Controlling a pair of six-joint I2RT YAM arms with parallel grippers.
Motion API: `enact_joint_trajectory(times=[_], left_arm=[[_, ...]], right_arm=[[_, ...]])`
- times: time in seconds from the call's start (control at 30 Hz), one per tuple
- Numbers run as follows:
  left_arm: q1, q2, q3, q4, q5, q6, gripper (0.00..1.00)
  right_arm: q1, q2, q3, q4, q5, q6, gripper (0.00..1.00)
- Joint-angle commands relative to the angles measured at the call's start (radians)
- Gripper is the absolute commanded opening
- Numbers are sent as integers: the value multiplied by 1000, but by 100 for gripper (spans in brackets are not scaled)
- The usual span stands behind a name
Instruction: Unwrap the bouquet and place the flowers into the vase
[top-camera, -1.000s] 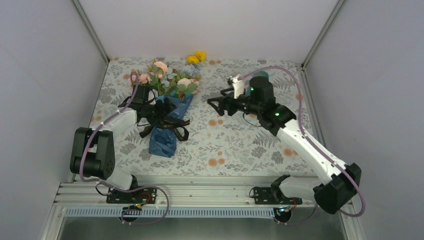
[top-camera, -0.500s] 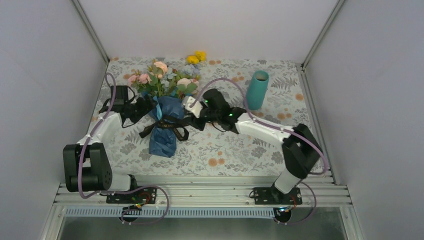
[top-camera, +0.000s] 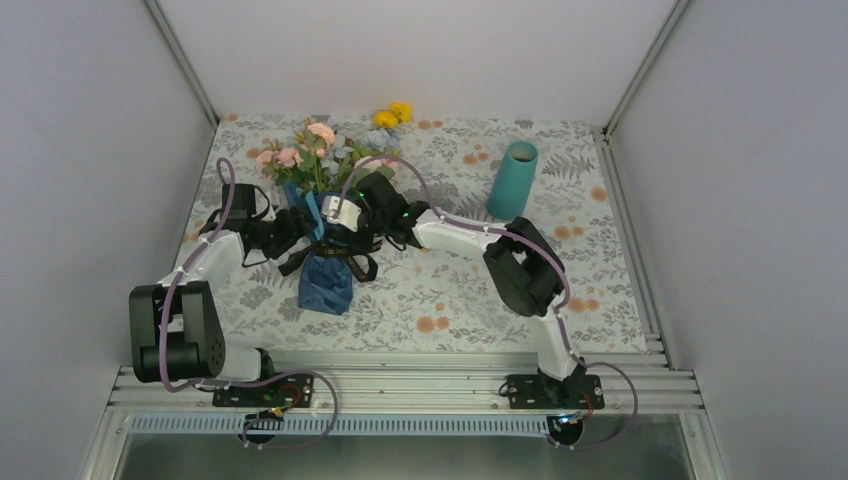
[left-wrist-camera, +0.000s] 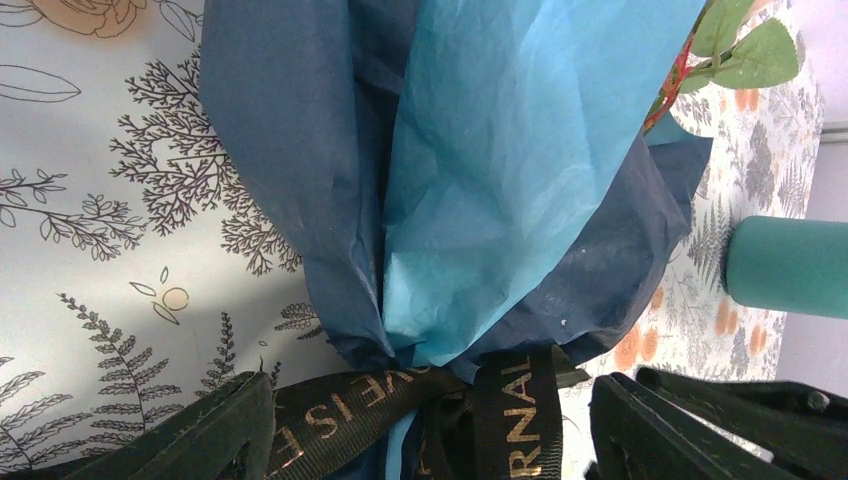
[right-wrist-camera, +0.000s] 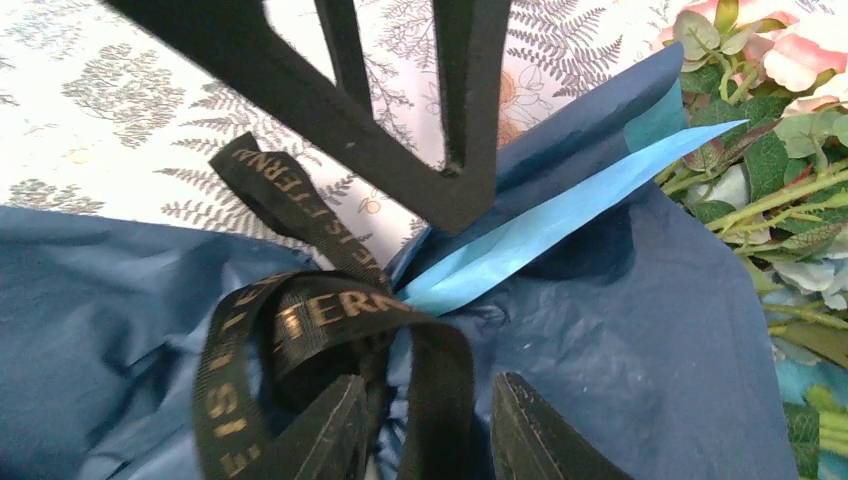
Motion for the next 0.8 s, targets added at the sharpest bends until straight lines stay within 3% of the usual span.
enact_joint_trajectory(times=[0.0, 0.47, 0.5, 0.6, 0.77], left_arm=[[14, 15, 5, 17, 33, 28, 77], [15, 129, 64, 80, 6, 4, 69], [15, 142, 67, 92, 7, -2, 69], [15, 193, 67, 134, 21, -28, 68], [14, 252, 64, 169, 15, -53, 56]], right_arm=[[8, 53, 100, -51, 23, -68, 33], [-9, 170, 192, -149, 13, -173, 35], [-8, 170, 196, -149, 6, -177, 31], [-8, 157, 194, -141, -2, -179, 5], [-8, 66, 148, -122, 4, -145, 4]])
